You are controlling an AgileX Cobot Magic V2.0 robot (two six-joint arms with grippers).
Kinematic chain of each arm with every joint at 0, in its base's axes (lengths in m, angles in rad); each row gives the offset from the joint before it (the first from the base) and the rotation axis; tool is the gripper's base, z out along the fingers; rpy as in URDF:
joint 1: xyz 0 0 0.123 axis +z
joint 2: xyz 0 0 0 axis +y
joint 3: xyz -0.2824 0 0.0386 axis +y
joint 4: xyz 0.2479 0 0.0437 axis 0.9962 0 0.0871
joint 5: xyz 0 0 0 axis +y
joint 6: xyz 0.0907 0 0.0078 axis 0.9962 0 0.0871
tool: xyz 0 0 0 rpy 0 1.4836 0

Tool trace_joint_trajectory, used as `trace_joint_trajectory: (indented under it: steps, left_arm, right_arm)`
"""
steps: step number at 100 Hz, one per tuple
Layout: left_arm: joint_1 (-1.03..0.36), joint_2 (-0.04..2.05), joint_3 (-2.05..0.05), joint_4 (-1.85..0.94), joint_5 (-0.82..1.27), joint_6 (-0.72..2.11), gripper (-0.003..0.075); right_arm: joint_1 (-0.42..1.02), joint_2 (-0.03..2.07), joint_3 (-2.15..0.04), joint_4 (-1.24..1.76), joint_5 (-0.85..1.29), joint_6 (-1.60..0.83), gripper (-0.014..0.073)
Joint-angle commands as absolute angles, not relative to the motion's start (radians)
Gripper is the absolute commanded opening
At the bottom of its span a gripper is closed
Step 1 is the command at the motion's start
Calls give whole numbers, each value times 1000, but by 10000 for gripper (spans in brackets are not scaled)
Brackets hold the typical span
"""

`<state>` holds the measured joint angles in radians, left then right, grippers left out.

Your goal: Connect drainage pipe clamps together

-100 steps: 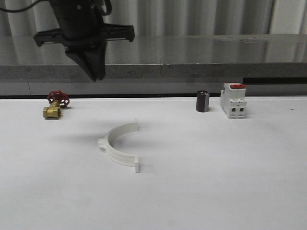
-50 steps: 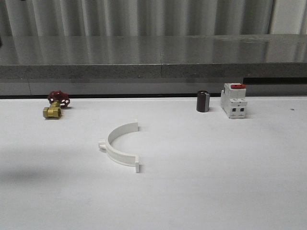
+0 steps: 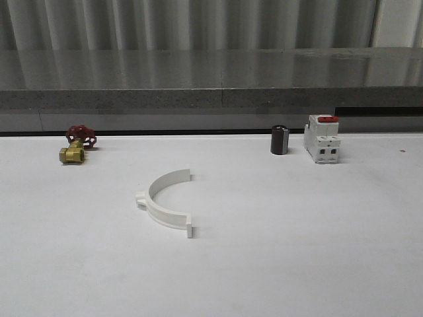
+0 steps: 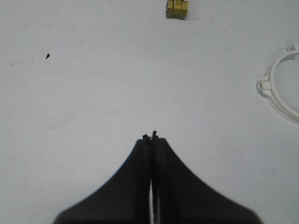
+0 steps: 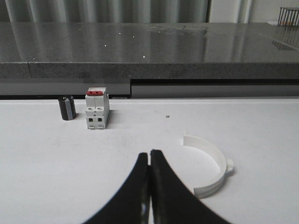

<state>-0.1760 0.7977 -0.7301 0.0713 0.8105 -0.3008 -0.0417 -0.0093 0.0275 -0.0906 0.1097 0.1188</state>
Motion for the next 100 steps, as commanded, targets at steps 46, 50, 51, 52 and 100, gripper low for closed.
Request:
trace_joint_trajectory:
  steps: [46,50,51,52,100]
  left_arm:
    - [-176,192,-510,77,739,-299,-20]
    - [-176,182,-510,82,737,-299,-20]
    - [-176,179,-510,84,737,-299,-20]
    - [-176,177,-510,89,737,-299,-20]
    - [-176,175,-510,109,737,-299,-20]
  right_arm:
    - [-41,16,-139,-41,95,120,-68]
    - [-41,39,-178,-38,154,120,-68]
    - [-41,44,-191,-38,163,120,-68]
    - [-41,48,-197,-38,182,120,-68]
    - [-41,611,-630,-38,731,110,32]
